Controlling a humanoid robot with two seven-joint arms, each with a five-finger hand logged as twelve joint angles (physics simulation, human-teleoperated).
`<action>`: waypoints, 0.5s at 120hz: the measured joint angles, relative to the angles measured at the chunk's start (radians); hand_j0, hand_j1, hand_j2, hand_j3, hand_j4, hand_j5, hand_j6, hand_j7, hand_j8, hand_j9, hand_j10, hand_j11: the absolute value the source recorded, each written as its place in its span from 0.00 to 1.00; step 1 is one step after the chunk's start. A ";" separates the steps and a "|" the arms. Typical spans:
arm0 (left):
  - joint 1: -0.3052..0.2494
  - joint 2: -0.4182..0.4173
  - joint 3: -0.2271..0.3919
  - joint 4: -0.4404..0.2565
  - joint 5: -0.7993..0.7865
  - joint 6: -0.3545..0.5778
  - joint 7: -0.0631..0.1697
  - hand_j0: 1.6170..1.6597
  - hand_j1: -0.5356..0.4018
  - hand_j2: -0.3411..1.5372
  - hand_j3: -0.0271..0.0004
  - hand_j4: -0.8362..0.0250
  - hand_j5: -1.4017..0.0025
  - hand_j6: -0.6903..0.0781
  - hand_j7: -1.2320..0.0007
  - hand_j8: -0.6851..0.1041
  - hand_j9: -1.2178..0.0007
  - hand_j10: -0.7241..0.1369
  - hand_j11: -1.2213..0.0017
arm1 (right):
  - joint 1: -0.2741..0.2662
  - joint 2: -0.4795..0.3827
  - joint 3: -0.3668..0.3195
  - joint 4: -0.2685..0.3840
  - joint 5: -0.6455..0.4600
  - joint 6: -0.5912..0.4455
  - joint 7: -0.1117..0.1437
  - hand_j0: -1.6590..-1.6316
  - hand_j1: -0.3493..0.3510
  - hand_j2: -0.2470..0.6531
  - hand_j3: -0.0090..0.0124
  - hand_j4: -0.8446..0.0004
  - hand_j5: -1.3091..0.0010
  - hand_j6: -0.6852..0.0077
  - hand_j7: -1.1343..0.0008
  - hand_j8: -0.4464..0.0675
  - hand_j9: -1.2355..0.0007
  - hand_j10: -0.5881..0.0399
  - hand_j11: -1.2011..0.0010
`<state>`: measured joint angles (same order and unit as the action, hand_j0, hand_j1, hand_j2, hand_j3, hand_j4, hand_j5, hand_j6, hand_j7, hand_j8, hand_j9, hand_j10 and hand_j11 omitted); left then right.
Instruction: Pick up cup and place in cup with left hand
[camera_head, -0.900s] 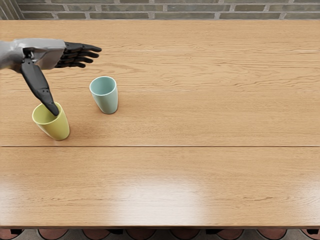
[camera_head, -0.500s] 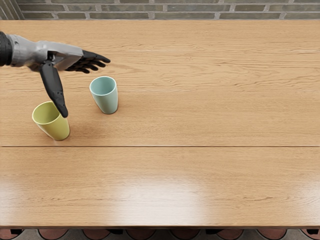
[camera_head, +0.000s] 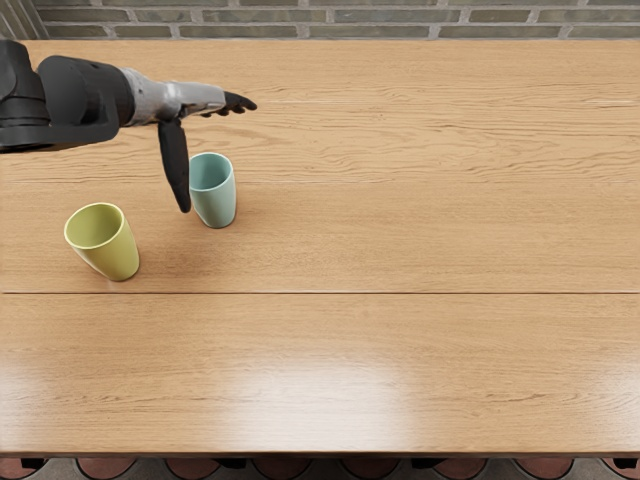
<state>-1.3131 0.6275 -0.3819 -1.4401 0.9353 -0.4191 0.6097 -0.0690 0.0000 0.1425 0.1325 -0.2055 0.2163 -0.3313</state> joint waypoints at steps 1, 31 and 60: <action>0.000 -0.004 0.002 0.003 0.006 0.002 0.000 0.96 0.92 0.18 0.99 0.94 0.98 0.86 0.98 0.83 0.98 0.81 0.97 | 0.000 0.000 0.000 0.000 0.000 0.000 0.000 0.04 0.00 0.27 0.42 1.00 1.00 0.99 1.00 0.87 1.00 0.94 1.00; 0.020 -0.107 0.063 0.138 0.115 0.053 0.001 0.96 0.90 0.19 0.99 0.93 0.97 0.85 0.96 0.82 0.96 0.80 0.96 | 0.001 0.000 0.000 -0.002 0.000 0.000 0.000 0.04 0.00 0.27 0.42 1.00 1.00 0.99 1.00 0.87 1.00 0.94 1.00; 0.046 -0.178 0.102 0.233 0.158 0.107 0.001 0.96 0.88 0.19 0.99 0.91 0.95 0.83 0.95 0.80 0.95 0.78 0.95 | 0.001 0.000 0.000 -0.003 0.000 0.000 0.000 0.04 0.00 0.27 0.42 1.00 1.00 0.99 1.00 0.87 1.00 0.94 1.00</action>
<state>-1.2673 0.4492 -0.2794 -1.2071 1.0936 -0.3125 0.6109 -0.0675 0.0000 0.1426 0.1290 -0.2055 0.2163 -0.3313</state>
